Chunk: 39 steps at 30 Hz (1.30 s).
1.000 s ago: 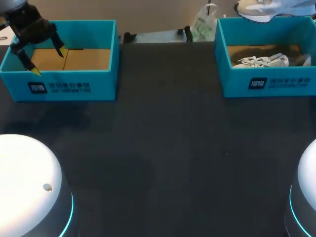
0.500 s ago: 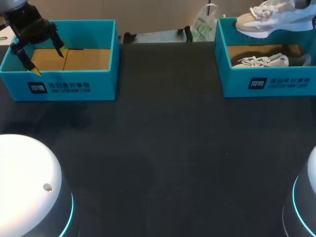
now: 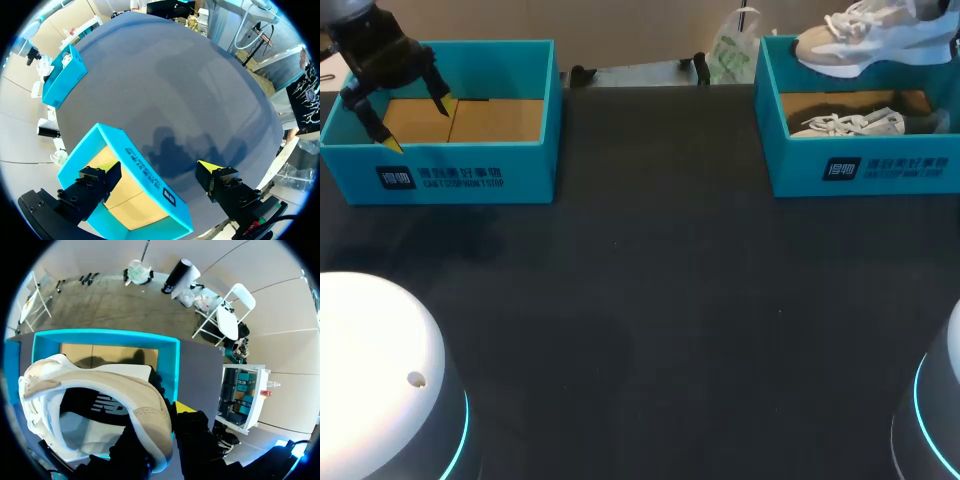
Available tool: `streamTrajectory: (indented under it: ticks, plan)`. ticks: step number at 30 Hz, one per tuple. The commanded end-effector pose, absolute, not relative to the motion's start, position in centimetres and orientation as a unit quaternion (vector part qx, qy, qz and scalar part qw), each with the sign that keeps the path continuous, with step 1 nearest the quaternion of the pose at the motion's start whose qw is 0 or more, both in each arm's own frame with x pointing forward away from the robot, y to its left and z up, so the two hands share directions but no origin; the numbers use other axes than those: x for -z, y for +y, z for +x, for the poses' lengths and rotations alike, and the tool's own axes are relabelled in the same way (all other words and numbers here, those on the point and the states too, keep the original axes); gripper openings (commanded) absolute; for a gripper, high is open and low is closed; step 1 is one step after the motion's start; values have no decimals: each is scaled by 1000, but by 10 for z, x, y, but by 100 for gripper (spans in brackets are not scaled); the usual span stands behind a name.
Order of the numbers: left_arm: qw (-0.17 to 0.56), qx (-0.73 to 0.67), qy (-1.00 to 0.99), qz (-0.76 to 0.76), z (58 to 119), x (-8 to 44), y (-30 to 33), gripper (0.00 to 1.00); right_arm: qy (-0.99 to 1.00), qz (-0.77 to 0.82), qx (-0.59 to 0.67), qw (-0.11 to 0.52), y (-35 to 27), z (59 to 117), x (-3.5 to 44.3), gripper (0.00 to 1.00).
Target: Take the shoe out of the shoebox, open the shoe tongue, remove and reinsert the insole, then place the shoe into the shoebox
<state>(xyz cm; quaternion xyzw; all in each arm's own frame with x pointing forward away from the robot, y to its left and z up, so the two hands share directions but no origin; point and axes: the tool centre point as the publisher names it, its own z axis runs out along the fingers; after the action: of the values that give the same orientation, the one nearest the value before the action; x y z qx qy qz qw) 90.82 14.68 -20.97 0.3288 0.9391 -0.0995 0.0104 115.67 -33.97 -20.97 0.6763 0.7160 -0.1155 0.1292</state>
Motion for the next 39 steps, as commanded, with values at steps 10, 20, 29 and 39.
streamTrajectory:
  ticks: [10,20,29,39]
  plan:
    - [-62,88,989,-99,938,210,170,100,715,679,115,123,-341,1154,235,0]
    - [-20,64,980,-188,940,207,175,100,717,676,116,127,-341,1162,237,0]
    - [-56,51,940,-333,944,214,177,100,711,680,114,135,-337,1165,238,0]
    - [-59,19,908,-414,949,214,181,100,707,687,110,127,-336,1167,240,0]
